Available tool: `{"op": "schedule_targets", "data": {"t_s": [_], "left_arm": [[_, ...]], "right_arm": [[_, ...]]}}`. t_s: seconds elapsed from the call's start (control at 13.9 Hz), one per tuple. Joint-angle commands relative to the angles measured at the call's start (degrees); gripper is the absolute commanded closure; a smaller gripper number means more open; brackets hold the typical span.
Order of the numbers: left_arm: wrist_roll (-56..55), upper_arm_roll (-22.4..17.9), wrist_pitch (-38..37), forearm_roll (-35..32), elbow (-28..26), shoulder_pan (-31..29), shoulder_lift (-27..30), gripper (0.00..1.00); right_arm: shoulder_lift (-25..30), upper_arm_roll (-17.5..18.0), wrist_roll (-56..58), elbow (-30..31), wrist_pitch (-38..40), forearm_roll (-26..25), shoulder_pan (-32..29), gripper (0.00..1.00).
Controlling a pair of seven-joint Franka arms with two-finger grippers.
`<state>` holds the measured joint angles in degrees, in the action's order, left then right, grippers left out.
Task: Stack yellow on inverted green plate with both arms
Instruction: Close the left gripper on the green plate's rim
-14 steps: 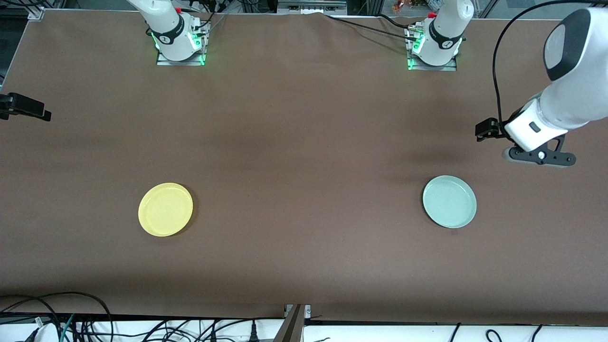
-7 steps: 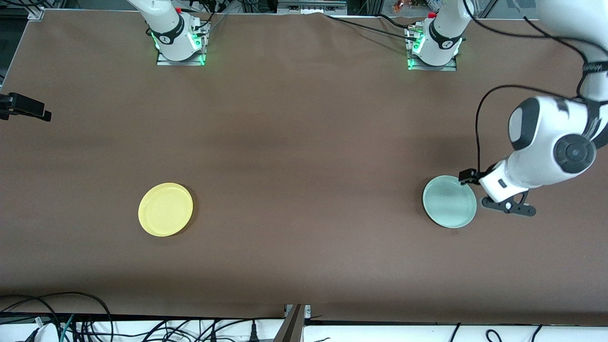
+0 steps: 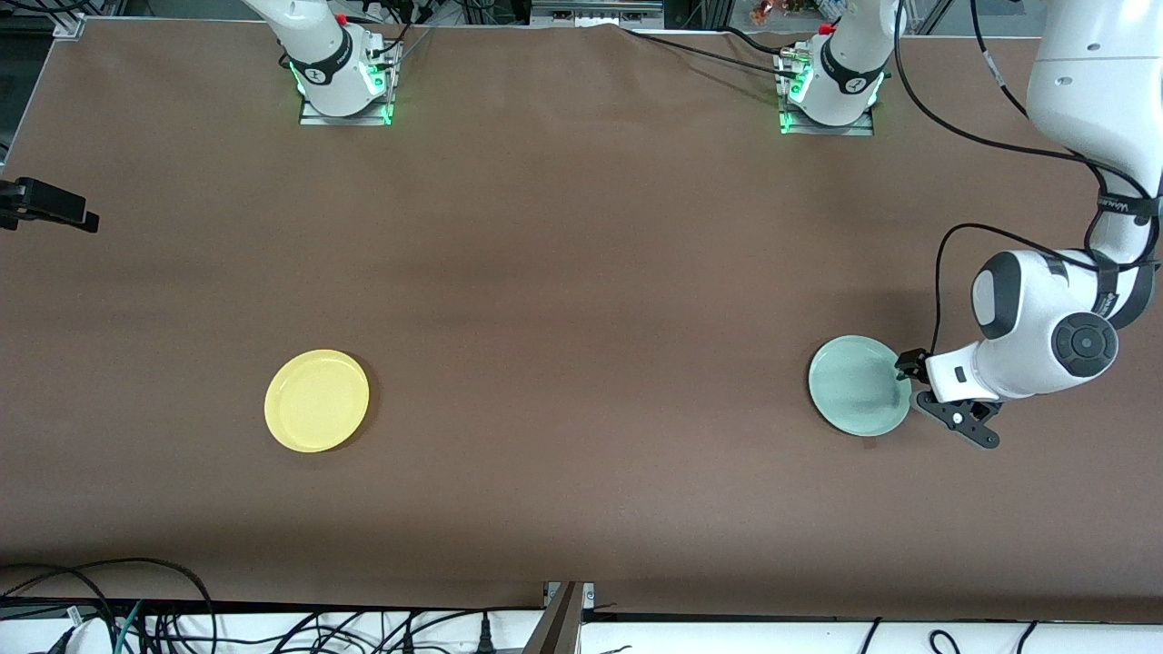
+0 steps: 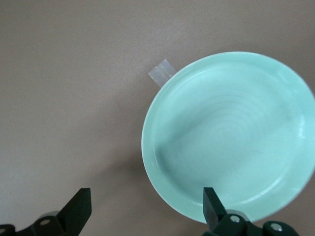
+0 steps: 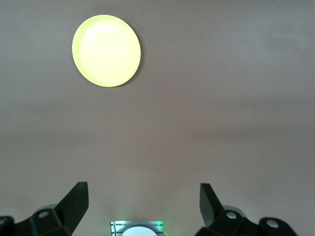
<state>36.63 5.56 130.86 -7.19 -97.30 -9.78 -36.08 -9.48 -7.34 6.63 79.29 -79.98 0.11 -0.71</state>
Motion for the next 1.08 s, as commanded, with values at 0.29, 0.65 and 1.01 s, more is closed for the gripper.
{"op": "schedule_targets", "data": {"t_s": [0.29,0.65,1.01], "left_arm": [[2.8,1.1,4.6,1.7,1.1,-1.4,-5.2,0.34],[3.6,1.1,4.2,1.7,0.1,-1.8,-5.6,1.0],[3.7,1.3,4.0,1.7,0.4,-1.8,-5.2,1.0]], "right_arm": [[-0.5,0.2,-0.9,-1.2,0.3,0.9,-0.3,0.0],[-0.5,0.2,-0.9,-1.2,-0.6,0.9,-0.3,0.0],[-0.5,0.3,-0.9,-1.2,-0.6,1.0,-0.2,0.0]]}}
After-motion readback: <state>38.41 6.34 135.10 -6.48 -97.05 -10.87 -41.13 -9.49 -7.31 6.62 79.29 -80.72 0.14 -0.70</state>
